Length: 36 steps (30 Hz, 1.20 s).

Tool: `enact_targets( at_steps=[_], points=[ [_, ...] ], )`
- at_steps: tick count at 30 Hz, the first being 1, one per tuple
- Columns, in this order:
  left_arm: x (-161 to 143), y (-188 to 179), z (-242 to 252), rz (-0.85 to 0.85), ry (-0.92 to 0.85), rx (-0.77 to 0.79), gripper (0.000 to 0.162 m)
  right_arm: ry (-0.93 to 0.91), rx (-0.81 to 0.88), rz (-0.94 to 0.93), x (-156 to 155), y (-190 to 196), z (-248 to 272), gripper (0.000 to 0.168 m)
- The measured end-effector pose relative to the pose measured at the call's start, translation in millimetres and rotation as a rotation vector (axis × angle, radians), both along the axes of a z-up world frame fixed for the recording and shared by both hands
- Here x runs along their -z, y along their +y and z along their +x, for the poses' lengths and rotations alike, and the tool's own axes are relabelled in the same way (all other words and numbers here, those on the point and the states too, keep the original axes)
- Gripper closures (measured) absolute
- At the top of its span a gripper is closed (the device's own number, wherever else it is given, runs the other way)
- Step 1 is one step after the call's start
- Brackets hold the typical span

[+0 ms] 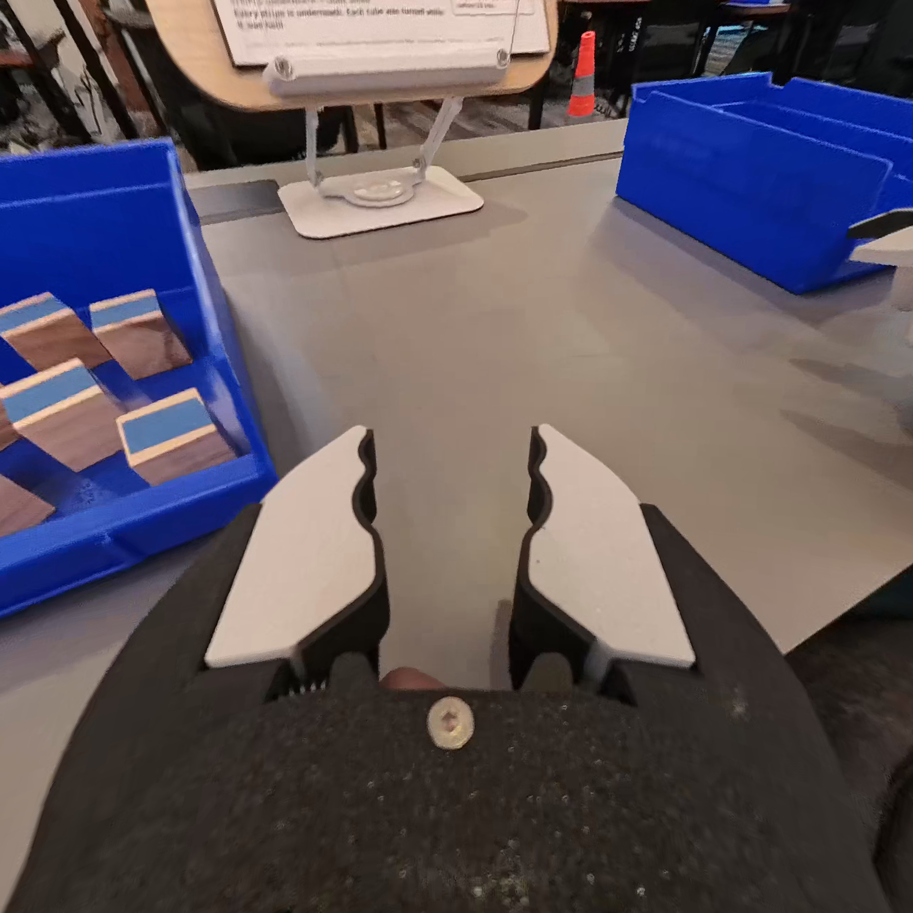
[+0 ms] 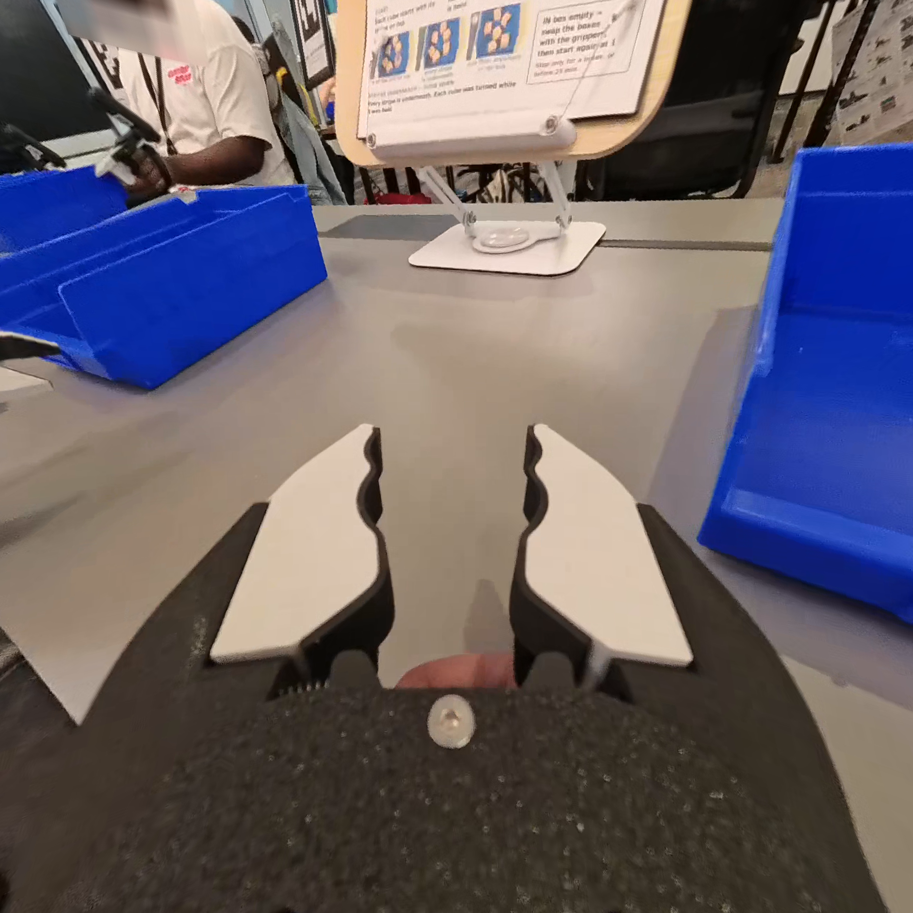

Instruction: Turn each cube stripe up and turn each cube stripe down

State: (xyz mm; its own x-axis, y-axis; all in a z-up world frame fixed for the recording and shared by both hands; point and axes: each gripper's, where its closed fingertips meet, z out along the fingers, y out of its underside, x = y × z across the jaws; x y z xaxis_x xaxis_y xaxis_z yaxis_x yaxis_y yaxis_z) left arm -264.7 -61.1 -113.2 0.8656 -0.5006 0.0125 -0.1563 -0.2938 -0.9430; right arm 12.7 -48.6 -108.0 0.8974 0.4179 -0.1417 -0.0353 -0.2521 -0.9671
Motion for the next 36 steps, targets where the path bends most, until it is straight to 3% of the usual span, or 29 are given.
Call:
enact_targets(
  at_steps=[8,25,29,32,36],
  points=[
    [10.9,4.2,-3.3,-0.138,-0.163,0.023,0.104,-0.032,0.025,0.029,-1.8,-0.5,2.8,0.116],
    [13.2,0.1,0.1,-0.140,-0.088,0.057,0.103,-0.018,0.022,0.008,0.5,-0.1,3.2,0.122],
    [-21.4,-12.0,-15.8,-0.070,0.003,0.138,0.102,-0.030,0.024,-0.006,2.6,-0.9,1.0,0.124],
    [-41.0,-11.8,-56.2,-0.024,0.266,0.202,0.107,-0.045,0.010,-0.006,3.4,-1.5,-1.9,0.125],
    [-41.4,17.8,-99.1,-0.119,0.630,0.318,0.103,-0.052,-0.007,-0.005,3.5,-2.6,-5.0,0.125]
  ],
)
